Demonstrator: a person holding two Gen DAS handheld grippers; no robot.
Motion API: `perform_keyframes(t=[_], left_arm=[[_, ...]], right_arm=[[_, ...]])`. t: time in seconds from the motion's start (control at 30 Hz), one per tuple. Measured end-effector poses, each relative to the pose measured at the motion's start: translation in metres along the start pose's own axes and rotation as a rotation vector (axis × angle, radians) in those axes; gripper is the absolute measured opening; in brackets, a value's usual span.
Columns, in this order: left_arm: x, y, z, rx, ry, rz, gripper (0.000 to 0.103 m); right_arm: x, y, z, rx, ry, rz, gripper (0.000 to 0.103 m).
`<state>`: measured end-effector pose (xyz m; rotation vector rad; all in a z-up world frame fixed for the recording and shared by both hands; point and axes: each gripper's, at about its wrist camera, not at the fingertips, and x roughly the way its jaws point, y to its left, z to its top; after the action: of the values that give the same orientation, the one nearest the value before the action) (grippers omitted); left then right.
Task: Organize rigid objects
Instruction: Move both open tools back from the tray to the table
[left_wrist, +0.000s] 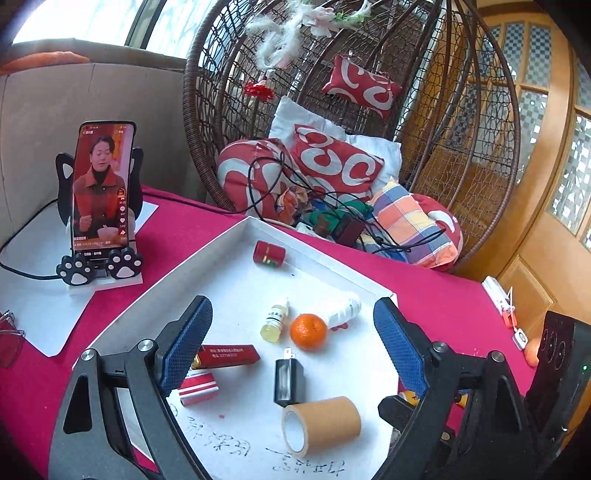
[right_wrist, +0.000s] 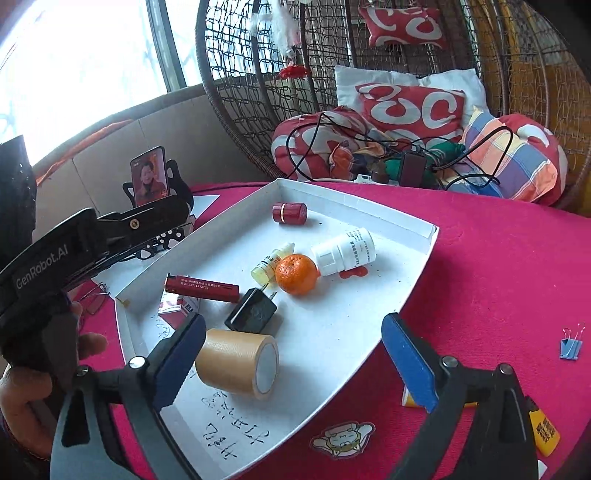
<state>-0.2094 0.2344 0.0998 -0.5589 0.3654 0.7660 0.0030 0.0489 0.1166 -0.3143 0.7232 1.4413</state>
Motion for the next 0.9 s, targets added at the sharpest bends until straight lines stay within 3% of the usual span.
perform_keyframes(t=[0.2,0.3,0.43,0.47,0.73,0.9], left_arm=[[-0.020,-0.021,-0.001,0.046,-0.028,-0.074,0.090],[-0.023,-0.030,-0.002,0.064,-0.030,-0.109,0.090],[-0.020,-0.046,-0.012,0.104,0.004,-0.179,0.090],[-0.018,-0.052,-0.016,0.115,0.023,-0.205,0.090],[0.012,-0.119,-0.060,0.303,0.228,-0.326,0.090],[0.046,-0.161,-0.081,0.449,0.345,-0.339,0.090]], right_arm=[[-0.051,-0.027,0.000,0.075,-0.129,-0.022,0.097],[-0.092,-0.047,0.003,0.125,-0.262,-0.053,0.097],[-0.156,-0.074,-0.003,0.202,-0.503,-0.040,0.098],[-0.167,-0.080,-0.006,0.225,-0.536,-0.048,0.103],[-0.181,-0.131,-0.030,0.324,-0.480,-0.147,0.103],[-0.189,-0.165,-0.062,0.419,-0.436,-0.184,0.103]])
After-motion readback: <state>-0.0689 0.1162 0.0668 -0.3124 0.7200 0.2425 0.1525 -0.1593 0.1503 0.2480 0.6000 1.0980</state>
